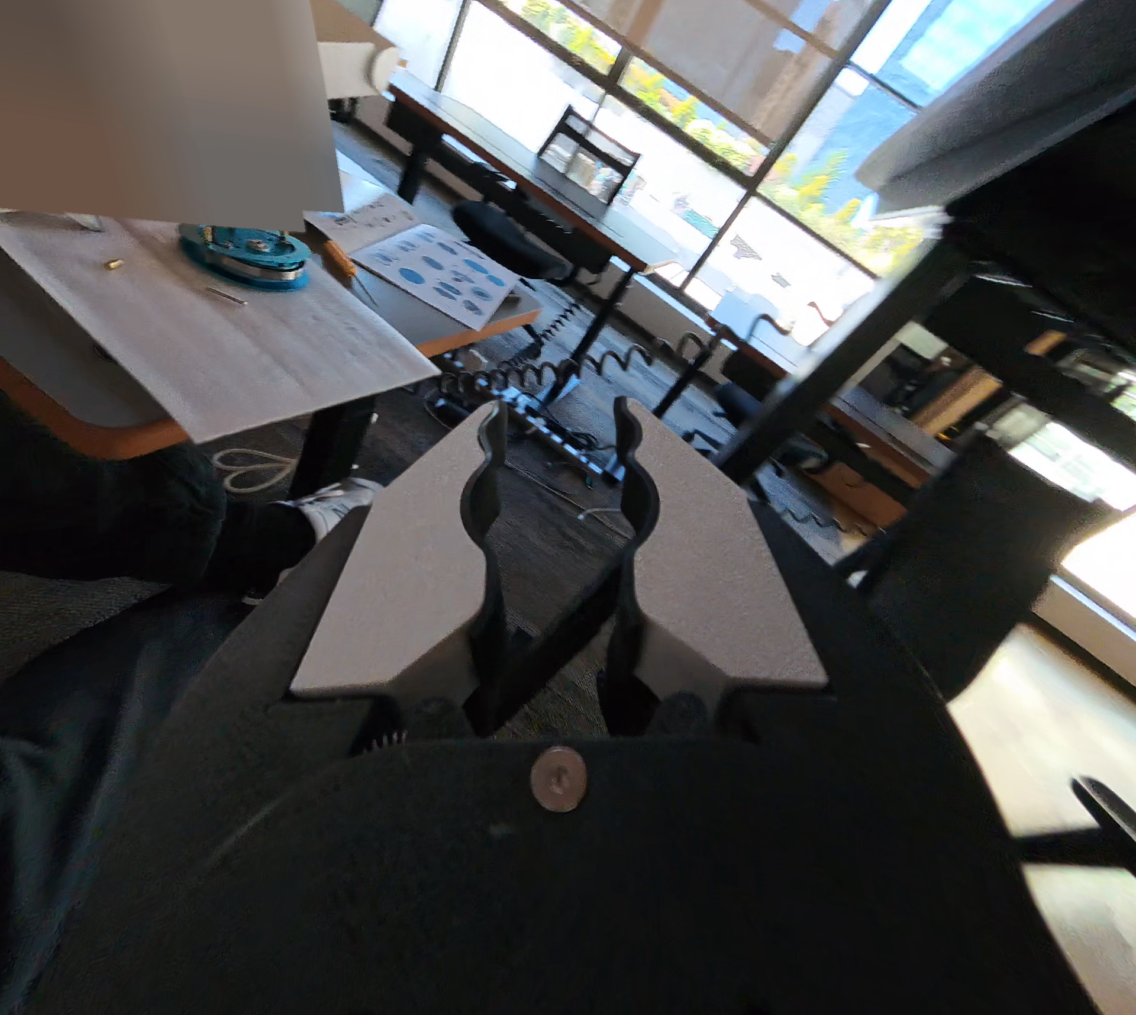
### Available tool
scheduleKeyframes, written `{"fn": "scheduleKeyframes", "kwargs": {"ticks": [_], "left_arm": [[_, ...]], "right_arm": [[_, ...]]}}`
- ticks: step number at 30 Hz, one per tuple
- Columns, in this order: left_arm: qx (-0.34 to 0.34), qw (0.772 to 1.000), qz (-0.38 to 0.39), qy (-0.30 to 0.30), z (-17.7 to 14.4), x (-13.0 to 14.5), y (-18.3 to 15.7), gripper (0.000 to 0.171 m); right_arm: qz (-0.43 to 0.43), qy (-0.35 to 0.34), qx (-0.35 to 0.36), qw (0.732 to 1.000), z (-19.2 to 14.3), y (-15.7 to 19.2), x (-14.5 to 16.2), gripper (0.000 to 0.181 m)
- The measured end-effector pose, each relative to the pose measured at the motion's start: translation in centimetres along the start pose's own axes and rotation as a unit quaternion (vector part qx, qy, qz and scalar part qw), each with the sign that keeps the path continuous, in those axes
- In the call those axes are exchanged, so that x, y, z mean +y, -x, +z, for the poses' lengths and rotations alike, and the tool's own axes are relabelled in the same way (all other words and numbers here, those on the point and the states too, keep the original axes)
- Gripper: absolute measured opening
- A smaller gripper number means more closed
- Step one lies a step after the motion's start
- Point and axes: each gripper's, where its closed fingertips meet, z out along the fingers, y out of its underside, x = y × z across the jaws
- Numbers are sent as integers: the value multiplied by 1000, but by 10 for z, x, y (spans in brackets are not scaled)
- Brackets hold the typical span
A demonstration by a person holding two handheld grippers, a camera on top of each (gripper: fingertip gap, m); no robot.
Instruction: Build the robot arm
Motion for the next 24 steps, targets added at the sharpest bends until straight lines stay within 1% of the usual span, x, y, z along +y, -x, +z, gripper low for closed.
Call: {"fn": "scheduleKeyframes", "kwargs": {"ticks": [4, 6, 9, 11, 12, 14, 15, 17, 19, 21, 24], "left_arm": [[-10, 1000, 16, 14, 0, 0, 0, 0], [-21, 999, 31, 30, 0, 0, 0, 0], [-42, 996, 51, 54, 0, 1, 0, 0], [-50, 995, 57, 71, 0, 1, 0, 0], [-52, 994, 59, 80, 0, 1, 0, 0], [-54, 992, 61, 96, 0, 1, 1, 0], [-54, 991, 61, 103, 0, 1, 1, 0], [-53, 990, 65, 114, 1, 1, 1, 0], [-52, 989, 66, 122, 1, 1, 0, 0], [-54, 989, 62, 126, 1, 2, 1, 0], [-60, 988, 62, 131, 1, 2, 1, 0]], "right_arm": [[28, 14, 43, 999, -95, -32, -15, 35], [45, 16, 46, 998, -135, -50, -25, 35], [73, 6, 55, 996, -181, -91, -44, 35], [119, 8, 50, 992, -198, -123, -55, 35], [137, 12, 47, 989, -203, -140, -58, 35], [154, -1, 44, 987, -207, -172, -68, 32], [161, -7, 38, 986, -206, -186, -71, 28], [172, -12, 24, 985, -198, -211, -74, 27], [159, -20, 26, 987, -185, -237, -80, 27], [123, -10, 36, 992, -166, -266, -85, 27], [59, 51, 26, 997, -129, -314, -87, 30]]}}
